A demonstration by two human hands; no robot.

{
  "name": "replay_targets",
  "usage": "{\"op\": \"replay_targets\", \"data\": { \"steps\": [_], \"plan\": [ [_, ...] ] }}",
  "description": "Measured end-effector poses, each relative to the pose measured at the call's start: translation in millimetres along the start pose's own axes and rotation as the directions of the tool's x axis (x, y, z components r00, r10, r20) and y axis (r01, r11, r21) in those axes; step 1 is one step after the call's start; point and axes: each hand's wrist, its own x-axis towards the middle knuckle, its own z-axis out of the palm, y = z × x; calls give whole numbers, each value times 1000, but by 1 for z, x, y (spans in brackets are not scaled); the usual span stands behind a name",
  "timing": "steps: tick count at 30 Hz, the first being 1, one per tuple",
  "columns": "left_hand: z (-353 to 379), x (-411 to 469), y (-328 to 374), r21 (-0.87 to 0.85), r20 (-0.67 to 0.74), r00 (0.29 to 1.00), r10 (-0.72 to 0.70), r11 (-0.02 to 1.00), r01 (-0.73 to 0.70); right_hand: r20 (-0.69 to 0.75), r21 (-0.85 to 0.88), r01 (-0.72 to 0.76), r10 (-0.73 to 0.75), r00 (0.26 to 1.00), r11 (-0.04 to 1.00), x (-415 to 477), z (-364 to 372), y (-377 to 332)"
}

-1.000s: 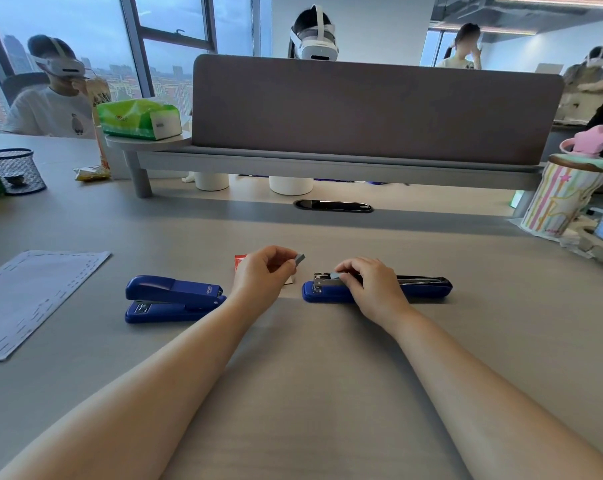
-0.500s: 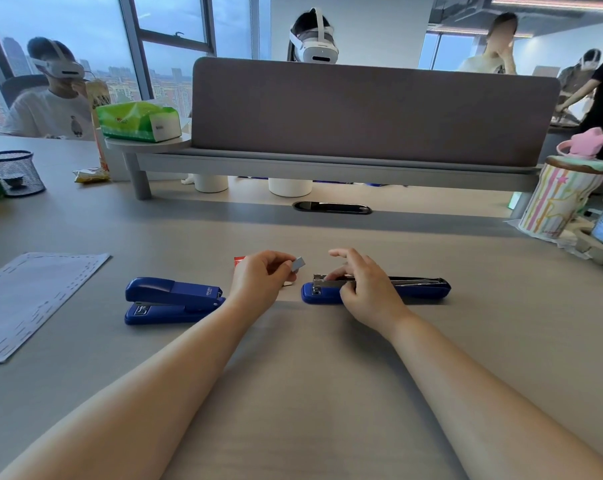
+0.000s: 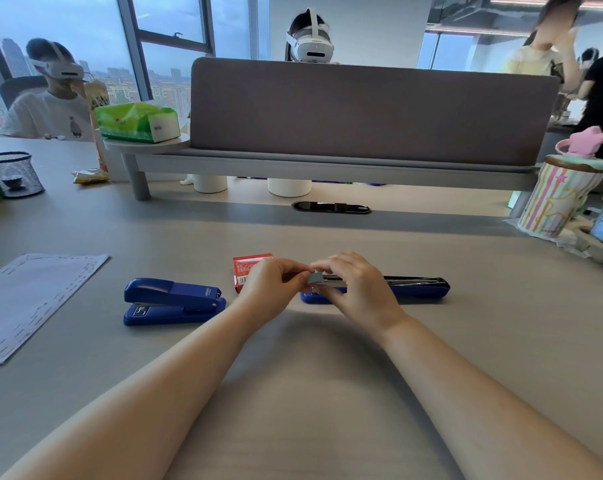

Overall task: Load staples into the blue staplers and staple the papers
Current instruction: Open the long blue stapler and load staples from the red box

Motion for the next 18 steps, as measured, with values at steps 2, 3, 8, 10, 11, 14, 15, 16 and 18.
{"op": "replay_targets", "data": {
  "steps": [2,3,8,10,11,14,15,16,18],
  "plan": [
    [0,-1,1,-33,21,1000,-5,999,6,-8,-2,3,-3,1000,1000,0,-1,0],
    [0,-1,1,-46,22,1000,-9,999,10,-11,-11,4,-4,1000,1000,1,-2,0],
    [0,-1,-3,104,-12,999,41,994,-40,-15,-52,-111,111,994,992,1,-10,18],
    [3,-3,-4,238,49,994,99,965,-108,2,-29,-182,182,983,983,-1,-14,27],
    [4,-4,-4,292,96,990,102,948,-126,15,-15,-215,215,977,977,-3,-16,30],
    [7,-6,-3,380,210,976,61,914,-139,54,18,-277,276,960,961,-5,-18,32],
    [7,-6,-4,394,228,972,60,907,-148,60,26,-283,281,958,959,-5,-18,32],
    [7,-6,-4,402,240,969,64,902,-159,67,29,-285,282,957,958,-5,-18,32],
    [6,-6,-5,408,250,966,69,897,-170,82,25,-281,279,957,959,-5,-16,32]
  ]
}}
